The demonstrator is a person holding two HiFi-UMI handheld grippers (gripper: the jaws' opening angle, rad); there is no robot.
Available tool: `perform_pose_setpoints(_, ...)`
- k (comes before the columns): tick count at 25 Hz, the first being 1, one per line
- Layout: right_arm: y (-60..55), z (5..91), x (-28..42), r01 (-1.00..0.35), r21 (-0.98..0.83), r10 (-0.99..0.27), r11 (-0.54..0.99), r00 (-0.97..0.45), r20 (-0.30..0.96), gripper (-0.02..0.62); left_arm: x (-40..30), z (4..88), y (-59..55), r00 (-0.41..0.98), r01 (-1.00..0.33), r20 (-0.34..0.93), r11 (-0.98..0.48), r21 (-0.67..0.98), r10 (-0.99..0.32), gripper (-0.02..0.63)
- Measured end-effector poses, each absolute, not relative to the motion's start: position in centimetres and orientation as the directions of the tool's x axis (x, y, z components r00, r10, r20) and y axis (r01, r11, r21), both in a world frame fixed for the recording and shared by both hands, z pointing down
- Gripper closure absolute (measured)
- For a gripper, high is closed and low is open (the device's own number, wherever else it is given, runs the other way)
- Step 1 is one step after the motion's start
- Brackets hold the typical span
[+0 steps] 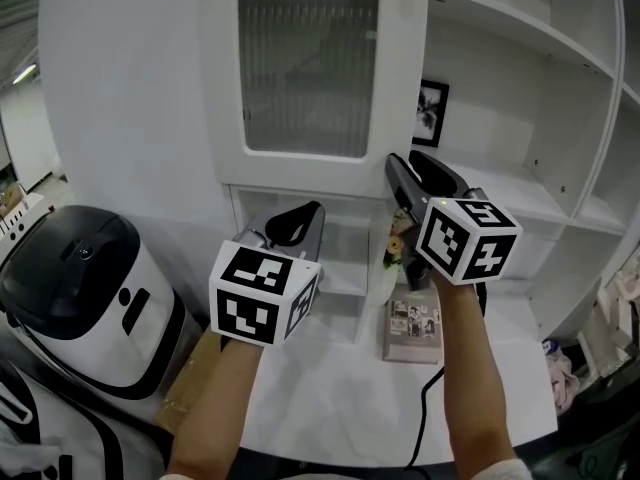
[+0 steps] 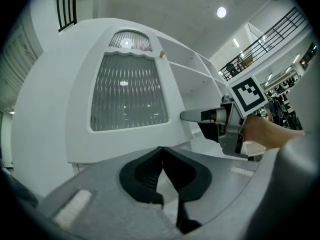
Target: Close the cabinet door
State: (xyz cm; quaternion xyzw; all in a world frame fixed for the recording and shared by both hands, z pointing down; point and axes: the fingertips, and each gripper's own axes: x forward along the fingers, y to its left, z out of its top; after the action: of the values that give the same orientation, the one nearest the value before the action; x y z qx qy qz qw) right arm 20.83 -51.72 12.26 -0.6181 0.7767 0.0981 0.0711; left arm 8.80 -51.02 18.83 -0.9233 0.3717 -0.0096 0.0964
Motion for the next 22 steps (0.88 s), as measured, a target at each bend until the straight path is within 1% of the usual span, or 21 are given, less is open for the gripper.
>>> perform_pose_setpoints(6, -51.8, 12.3, 20.9, -0.978, 0.059, -0.949, 0.201, -0.21, -0.235, 0.442, 8.5, 19.1, -51.1, 0.724, -0.684, -0.046, -0.706, -0.184, -0.689, 0.604)
perform_pose_setpoints(12, -50.9, 12.2, 20.5, -0.984, 0.092, -0.955, 0.155, -0.173, -0.243, 0.466, 7.5, 18.8, -50.5, 0.723, -0.685, -0.044, -0.706, -0.181, -0.69, 0.604)
perform_pose_setpoints(14, -50.4, 12.1, 20.4, -0.986, 0.095, -0.956, 0.139, -0.159, -0.247, 0.486, 7.1, 18.8, -50.3, 0.723, -0.685, -0.045, -0.706, -0.179, -0.689, 0.604)
perform_pose_setpoints(22, -47.6, 12.8, 18.0, -0.988, 0.095, -0.961, 0.124, -0.143, -0.235, 0.5, 4.7, 18.7, -48.7, 0.731, -0.677, -0.044, -0.717, -0.163, -0.681, 0.604)
